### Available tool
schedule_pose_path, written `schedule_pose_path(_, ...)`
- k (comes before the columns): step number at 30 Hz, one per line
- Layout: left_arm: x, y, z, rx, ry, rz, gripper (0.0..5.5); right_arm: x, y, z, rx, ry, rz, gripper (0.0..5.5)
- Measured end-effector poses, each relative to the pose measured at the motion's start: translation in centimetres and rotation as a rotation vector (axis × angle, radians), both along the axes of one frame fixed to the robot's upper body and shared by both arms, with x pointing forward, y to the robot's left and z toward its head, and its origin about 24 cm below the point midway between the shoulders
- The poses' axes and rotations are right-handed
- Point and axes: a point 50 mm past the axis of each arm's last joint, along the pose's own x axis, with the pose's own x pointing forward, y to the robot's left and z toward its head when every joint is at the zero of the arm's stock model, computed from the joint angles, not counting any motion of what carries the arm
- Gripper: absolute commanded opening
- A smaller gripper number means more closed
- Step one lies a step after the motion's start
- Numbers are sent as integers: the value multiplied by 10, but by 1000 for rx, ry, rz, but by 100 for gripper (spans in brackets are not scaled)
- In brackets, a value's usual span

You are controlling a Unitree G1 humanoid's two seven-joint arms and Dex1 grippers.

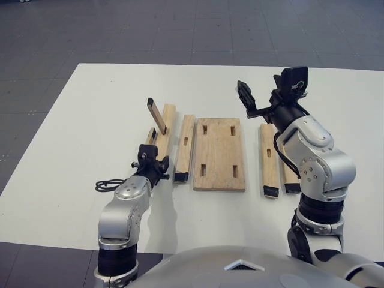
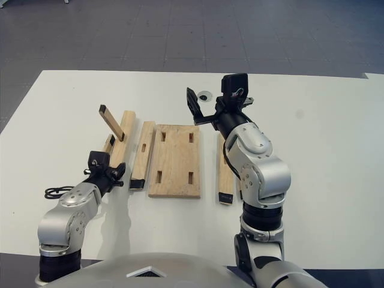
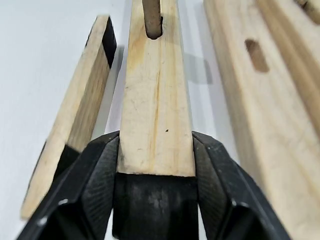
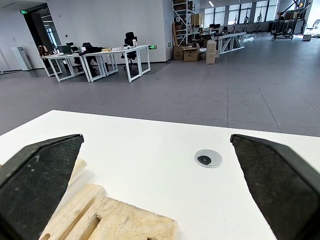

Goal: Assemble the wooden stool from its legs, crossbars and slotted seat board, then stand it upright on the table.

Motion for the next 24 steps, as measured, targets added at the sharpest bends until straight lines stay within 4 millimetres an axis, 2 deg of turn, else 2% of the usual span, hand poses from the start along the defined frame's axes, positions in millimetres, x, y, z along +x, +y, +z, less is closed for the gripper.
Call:
schedule_pose_path(2, 15, -10, 27, -26, -137, -39, 205, 7, -6, 7, -6, -20, -18, 550)
schedule_pose_path(6, 23, -16, 45, -25, -228, -68, 205, 27, -18, 21, 74, 1, -62, 550)
schedule_pose_path(8, 28, -22, 56, -17, -312, -101, 205, 36, -21, 37, 301, 45, 6, 550)
schedule_pose_path(10, 33, -26, 63, -35, -374, -141, 205, 41, -15, 57, 540, 84, 179, 550)
schedule_pose_path(13, 39, -34, 76, -81, -446, -228, 205, 45, -11, 82, 726, 115, 358, 550)
schedule_pose_path(19, 41, -54, 94, -211, -514, -424, 205, 47, -6, 81, 792, 227, 489, 550)
schedule_pose_path(22, 47, -59, 103, -360, -516, -454, 205, 35, -6, 88, 751, 187, 669, 550)
schedule_pose_path(24, 53, -54, 105, -426, -498, -444, 205, 26, -10, 83, 716, 180, 756, 550)
